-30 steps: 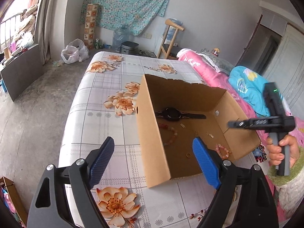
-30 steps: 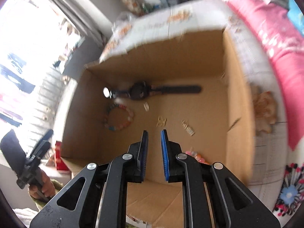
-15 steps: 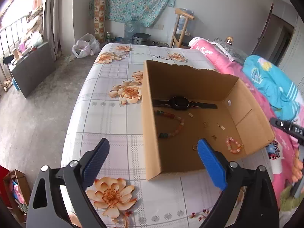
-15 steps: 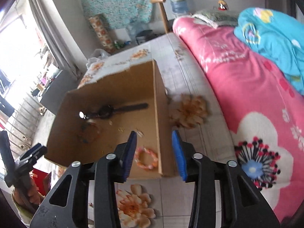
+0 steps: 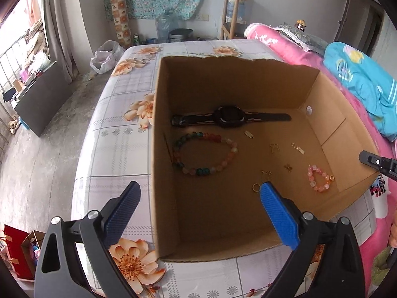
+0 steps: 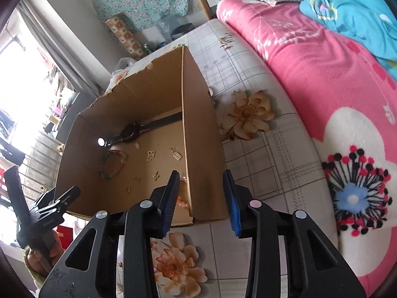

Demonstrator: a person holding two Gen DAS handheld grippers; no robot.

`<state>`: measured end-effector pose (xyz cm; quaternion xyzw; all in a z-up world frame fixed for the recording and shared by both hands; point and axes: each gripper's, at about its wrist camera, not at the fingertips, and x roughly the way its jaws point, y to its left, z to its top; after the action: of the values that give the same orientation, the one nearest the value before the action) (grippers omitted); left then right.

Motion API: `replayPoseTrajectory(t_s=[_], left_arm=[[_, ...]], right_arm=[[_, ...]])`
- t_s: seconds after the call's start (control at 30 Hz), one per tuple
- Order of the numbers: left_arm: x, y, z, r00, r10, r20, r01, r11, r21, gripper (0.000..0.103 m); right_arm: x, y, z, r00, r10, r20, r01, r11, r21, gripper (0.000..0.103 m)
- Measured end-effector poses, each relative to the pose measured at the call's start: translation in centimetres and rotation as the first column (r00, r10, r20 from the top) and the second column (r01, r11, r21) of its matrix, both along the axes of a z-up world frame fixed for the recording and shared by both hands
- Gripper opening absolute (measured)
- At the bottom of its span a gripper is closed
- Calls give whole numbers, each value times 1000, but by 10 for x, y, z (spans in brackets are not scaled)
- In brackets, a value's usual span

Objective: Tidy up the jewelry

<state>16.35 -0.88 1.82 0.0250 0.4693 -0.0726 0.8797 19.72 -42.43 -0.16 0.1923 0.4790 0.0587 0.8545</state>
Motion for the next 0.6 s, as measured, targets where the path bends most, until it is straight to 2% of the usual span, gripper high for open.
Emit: replayPoseTrajectory(t_s=[0.07,0.23,0.6], left_arm=[[1,0,-1,1000,12,-8,-12,1000,-3,96],[2,2,-4,999,32,-20,-32,999,-13,97],[2,2,-6,998,16,-53,-19,998,-52,97]], right_arm=[[2,2,-1,1000,4,-2,-4,1000,5,26],[3,1,-4,1000,-14,-19,14,999,30,25],[-2,8,-2,999,-10,-32,10,1000,-14,22]])
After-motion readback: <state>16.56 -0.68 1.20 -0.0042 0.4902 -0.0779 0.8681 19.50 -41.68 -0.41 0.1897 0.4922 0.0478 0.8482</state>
